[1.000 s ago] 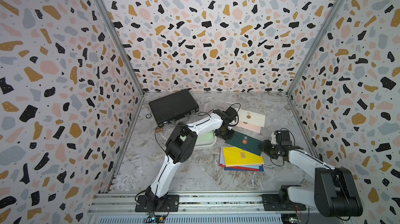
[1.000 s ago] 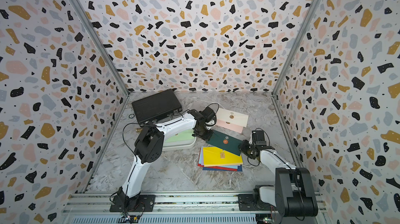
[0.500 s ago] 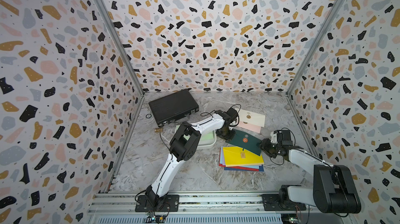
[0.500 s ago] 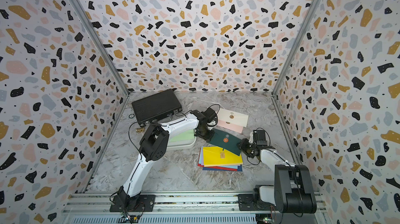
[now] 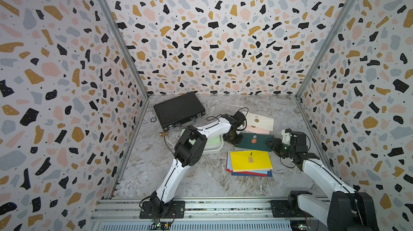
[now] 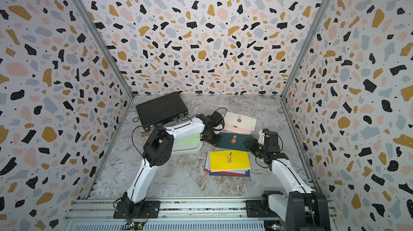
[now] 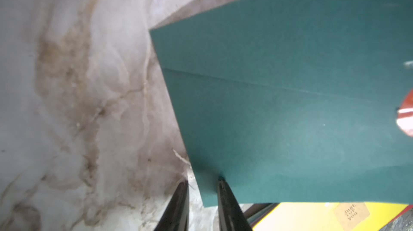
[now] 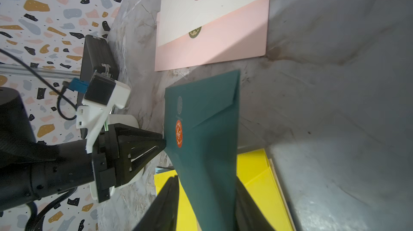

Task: Put the sealed envelopes into the storage box
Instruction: Pick up the envelope from the center of the board.

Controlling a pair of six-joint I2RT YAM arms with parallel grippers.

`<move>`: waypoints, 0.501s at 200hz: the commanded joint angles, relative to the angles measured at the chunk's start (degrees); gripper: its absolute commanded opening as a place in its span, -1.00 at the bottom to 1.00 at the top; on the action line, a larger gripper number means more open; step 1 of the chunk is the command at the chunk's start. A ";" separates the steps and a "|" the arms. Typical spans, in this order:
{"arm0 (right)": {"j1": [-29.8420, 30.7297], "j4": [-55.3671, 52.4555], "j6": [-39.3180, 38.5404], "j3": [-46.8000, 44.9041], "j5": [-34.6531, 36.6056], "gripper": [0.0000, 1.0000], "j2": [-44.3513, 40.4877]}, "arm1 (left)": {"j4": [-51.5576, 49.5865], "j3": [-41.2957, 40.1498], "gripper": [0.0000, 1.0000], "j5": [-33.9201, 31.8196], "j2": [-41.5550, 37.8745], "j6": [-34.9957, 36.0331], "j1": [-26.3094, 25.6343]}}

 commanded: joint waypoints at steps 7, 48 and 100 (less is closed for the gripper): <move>0.08 -0.10 -0.51 -0.93 -0.09 -0.32 -0.96 | -0.61 -2.31 -0.47 0.66 -0.09 -0.47 -0.29; 0.08 1.85 -2.50 -0.20 -2.68 -0.90 1.27 | 0.45 -2.67 -0.34 -0.60 -3.61 -0.06 -0.30; 0.13 -9.89 -5.81 4.70 -0.78 -1.00 -5.05 | -3.18 5.00 0.15 -5.28 -13.06 4.85 -0.23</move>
